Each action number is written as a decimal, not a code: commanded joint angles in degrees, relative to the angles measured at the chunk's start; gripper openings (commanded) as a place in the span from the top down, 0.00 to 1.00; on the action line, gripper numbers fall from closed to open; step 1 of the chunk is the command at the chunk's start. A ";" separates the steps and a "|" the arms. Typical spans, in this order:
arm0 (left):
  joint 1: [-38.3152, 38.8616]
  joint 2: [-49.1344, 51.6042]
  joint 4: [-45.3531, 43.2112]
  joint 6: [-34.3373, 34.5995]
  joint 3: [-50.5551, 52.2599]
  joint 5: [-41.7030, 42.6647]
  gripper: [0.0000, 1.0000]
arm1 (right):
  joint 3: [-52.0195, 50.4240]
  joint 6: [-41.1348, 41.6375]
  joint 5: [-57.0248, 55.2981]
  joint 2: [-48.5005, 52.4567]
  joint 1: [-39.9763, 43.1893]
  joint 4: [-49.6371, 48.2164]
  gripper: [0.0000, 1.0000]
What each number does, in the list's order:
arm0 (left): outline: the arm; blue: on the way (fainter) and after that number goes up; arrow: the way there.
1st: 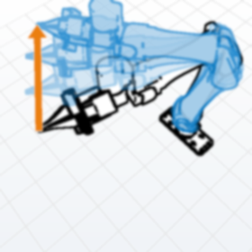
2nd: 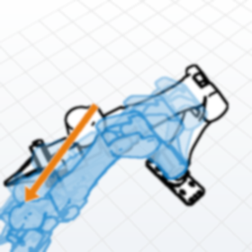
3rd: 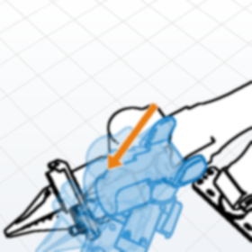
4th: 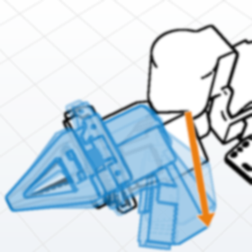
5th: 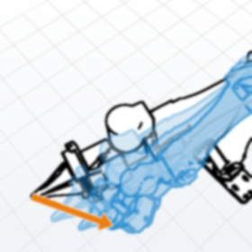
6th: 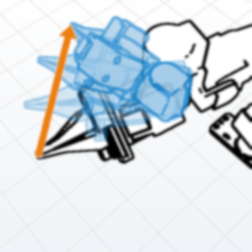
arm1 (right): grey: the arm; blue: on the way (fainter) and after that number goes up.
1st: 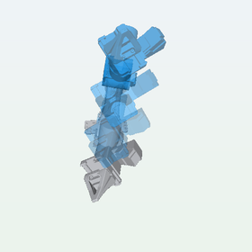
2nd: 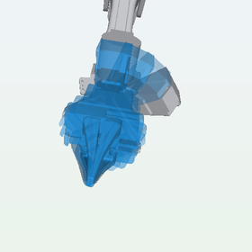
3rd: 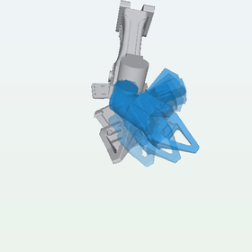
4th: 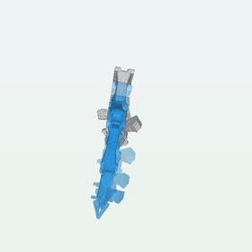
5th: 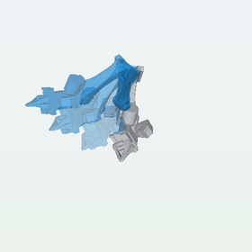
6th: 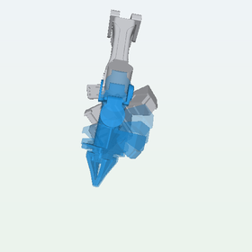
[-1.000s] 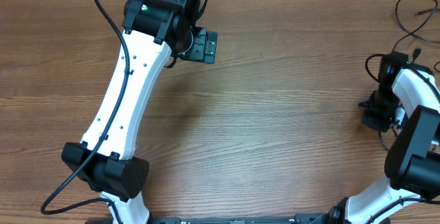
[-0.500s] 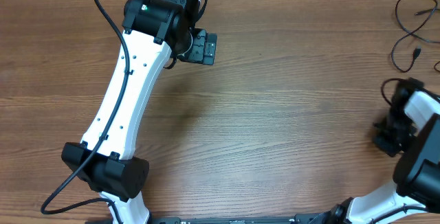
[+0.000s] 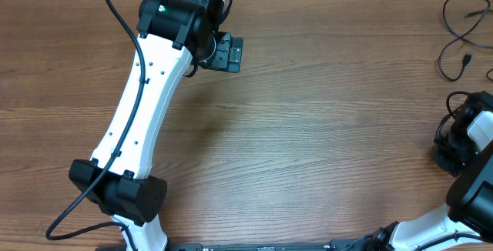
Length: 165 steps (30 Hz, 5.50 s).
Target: Untangle cables
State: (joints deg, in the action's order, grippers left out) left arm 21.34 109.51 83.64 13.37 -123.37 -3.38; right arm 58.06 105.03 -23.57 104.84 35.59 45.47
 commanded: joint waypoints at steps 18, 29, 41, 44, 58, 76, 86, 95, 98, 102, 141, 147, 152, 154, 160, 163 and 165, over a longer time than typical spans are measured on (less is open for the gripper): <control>-0.22 -0.11 -2.64 0.76 -0.74 0.42 0.00 | 21.94 -34.69 14.49 1.88 -3.85 0.57 0.96; -0.22 -0.11 -2.64 0.81 -0.74 0.46 0.00 | 21.75 -67.80 13.77 3.04 -12.24 -12.41 0.96; -0.20 -0.11 -1.38 0.81 -0.74 0.46 0.00 | 21.73 -74.05 13.62 16.55 -13.09 -22.91 0.96; -0.20 -0.11 -1.44 0.81 -0.74 0.44 0.00 | 22.16 -74.07 13.66 16.22 -13.09 -22.95 0.96; -0.20 -0.11 -1.86 0.79 -0.74 0.44 0.00 | 26.12 -103.21 14.84 14.69 -13.09 -23.76 0.15; -0.17 -0.11 -2.91 1.49 -0.74 0.46 0.00 | 25.94 -111.54 16.15 22.34 -12.70 -34.14 0.33; -0.17 -0.11 -3.15 1.49 -0.74 0.46 0.00 | 28.79 -111.03 15.91 21.46 -12.85 -28.39 0.96; -0.15 -0.11 -4.92 2.10 -0.74 0.48 0.00 | 46.88 -100.94 23.34 14.86 -12.31 -15.89 0.96; -0.15 -0.11 -4.90 2.10 -0.74 0.48 0.00 | 50.82 -93.33 30.40 14.86 -11.80 -14.01 0.96; -0.15 -0.11 -4.94 2.12 -0.74 0.48 0.00 | 51.23 -75.30 45.35 14.86 -11.45 -13.51 0.96; -0.15 -0.11 -4.76 5.07 -0.74 0.46 0.00 | 50.71 -79.82 28.98 40.61 0.81 -51.60 0.96; 0.02 -0.11 -4.37 5.07 -0.74 0.46 0.00 | 50.71 -80.00 29.20 42.84 0.74 -49.44 0.96; 0.09 -0.11 -4.37 5.07 -0.74 0.46 0.00 | 51.17 -79.82 34.86 42.62 0.46 -48.19 0.00; 0.09 -0.11 -4.37 5.05 -0.74 0.46 0.00 | 52.22 -79.76 40.15 41.59 0.48 -48.19 0.00; 0.09 -0.11 -4.37 5.05 -0.74 0.46 0.00 | 57.24 -71.95 39.45 35.98 -0.31 -40.79 0.00; 0.09 -0.11 -4.37 5.07 -0.74 0.48 0.00 | 61.07 -68.41 35.71 33.53 -0.92 -30.69 0.00; 0.09 -0.11 -4.39 5.07 -0.74 0.50 0.00 | 63.91 -67.49 34.38 32.22 -1.55 -23.06 0.00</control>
State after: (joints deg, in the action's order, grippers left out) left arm 21.37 109.51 79.26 17.87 -123.37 -3.38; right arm 116.42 32.99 13.69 143.90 35.31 17.15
